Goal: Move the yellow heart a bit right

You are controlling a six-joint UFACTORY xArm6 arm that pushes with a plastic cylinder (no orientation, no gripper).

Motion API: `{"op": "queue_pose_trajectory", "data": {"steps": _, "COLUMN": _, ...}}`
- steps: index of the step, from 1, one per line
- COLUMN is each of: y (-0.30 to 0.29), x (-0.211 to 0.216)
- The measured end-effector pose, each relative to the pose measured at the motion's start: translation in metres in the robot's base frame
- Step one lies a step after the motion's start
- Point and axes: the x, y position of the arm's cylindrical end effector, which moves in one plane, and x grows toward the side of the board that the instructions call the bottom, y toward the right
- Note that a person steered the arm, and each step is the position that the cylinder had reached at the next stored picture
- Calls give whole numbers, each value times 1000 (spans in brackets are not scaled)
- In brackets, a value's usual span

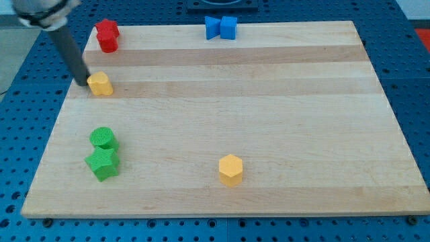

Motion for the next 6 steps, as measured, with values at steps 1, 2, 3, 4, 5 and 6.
{"op": "queue_pose_trajectory", "data": {"steps": 1, "y": 90, "x": 2}}
{"op": "queue_pose_trajectory", "data": {"steps": 2, "y": 149, "x": 8}}
{"op": "queue_pose_trajectory", "data": {"steps": 3, "y": 117, "x": -17}}
{"op": "queue_pose_trajectory", "data": {"steps": 4, "y": 39, "x": -24}}
{"op": "queue_pose_trajectory", "data": {"steps": 5, "y": -21, "x": 8}}
{"op": "queue_pose_trajectory", "data": {"steps": 6, "y": 25, "x": 43}}
